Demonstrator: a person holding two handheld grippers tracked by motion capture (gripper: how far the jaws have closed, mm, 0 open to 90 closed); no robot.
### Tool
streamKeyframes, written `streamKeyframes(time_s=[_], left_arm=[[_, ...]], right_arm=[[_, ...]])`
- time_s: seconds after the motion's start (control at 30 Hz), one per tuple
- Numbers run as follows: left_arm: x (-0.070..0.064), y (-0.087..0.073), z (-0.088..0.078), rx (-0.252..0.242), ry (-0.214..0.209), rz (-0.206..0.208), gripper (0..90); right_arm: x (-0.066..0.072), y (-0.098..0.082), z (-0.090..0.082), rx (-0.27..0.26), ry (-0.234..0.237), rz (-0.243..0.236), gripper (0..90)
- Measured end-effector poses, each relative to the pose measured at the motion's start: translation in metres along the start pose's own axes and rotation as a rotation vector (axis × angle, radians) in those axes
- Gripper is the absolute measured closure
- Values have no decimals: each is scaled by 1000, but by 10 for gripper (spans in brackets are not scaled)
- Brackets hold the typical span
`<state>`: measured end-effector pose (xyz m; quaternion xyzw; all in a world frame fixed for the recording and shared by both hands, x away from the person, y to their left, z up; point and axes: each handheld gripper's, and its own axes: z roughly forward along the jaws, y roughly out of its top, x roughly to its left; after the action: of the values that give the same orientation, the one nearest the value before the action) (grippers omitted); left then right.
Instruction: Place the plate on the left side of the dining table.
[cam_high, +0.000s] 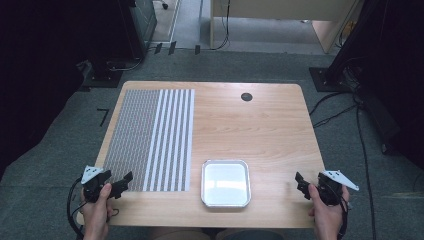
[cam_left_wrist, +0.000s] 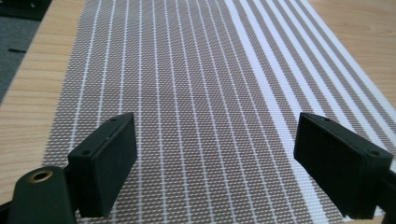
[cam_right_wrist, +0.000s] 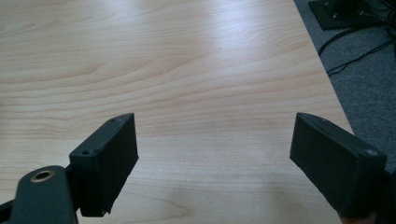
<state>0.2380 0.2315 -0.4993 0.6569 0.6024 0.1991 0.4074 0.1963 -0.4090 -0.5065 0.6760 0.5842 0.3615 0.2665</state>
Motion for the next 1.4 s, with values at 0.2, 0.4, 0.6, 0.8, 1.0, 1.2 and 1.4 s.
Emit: streamKeyframes(time_s=[0.2,0.4,0.6,0.8,1.0,1.2,1.4], left_arm=[[-10,2,4,0,-8,13,134],[-19,2,7,-2,-17,16,134],[-31,3,11,4,-29,31,135],[-45,3,15,6,-46,51,135],[-60,2,20,19,-55,67,135],[-73,1,24,22,-64,70,135],[-85,0,28,26,-79,89,135]], right_arm=[[13,0,1,-9,14,-13,149],[23,0,1,-15,30,-30,150],[36,1,0,-14,89,3,149],[45,0,-2,-21,105,-15,150],[53,-1,-2,-22,110,-35,152],[63,-3,-2,-18,122,-52,152],[70,-4,0,-18,132,-62,152]])
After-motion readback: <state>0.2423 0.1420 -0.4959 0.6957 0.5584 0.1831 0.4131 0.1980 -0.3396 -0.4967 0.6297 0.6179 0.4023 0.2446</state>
